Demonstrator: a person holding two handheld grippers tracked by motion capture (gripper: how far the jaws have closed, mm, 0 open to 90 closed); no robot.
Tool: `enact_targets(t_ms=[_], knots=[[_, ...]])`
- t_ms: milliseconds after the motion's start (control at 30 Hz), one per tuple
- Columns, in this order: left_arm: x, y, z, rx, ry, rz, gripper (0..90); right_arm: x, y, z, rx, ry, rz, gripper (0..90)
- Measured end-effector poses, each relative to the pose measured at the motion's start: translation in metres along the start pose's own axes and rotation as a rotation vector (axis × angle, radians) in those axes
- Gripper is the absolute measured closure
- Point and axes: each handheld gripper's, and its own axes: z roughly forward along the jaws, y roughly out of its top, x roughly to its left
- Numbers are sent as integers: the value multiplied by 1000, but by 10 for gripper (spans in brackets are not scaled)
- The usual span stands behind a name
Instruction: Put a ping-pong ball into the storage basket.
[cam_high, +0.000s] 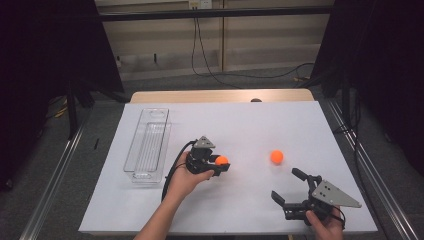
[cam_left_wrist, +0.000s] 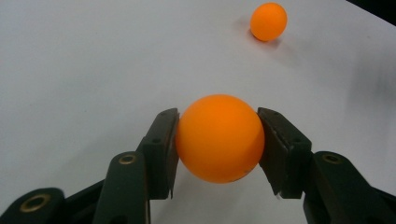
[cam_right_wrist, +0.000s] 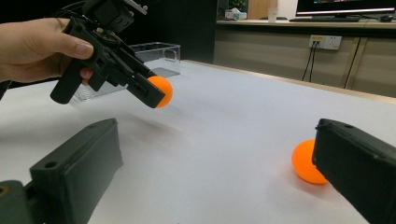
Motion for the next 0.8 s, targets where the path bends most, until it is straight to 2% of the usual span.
enact_targets(t_ms=[400, 800], knots=[[4, 3, -9, -4, 12, -11, 508, 1, 0, 1, 2, 0, -1, 9], [5, 5, -12, -5, 18, -8, 509, 1, 0, 1, 1, 2, 0, 9]])
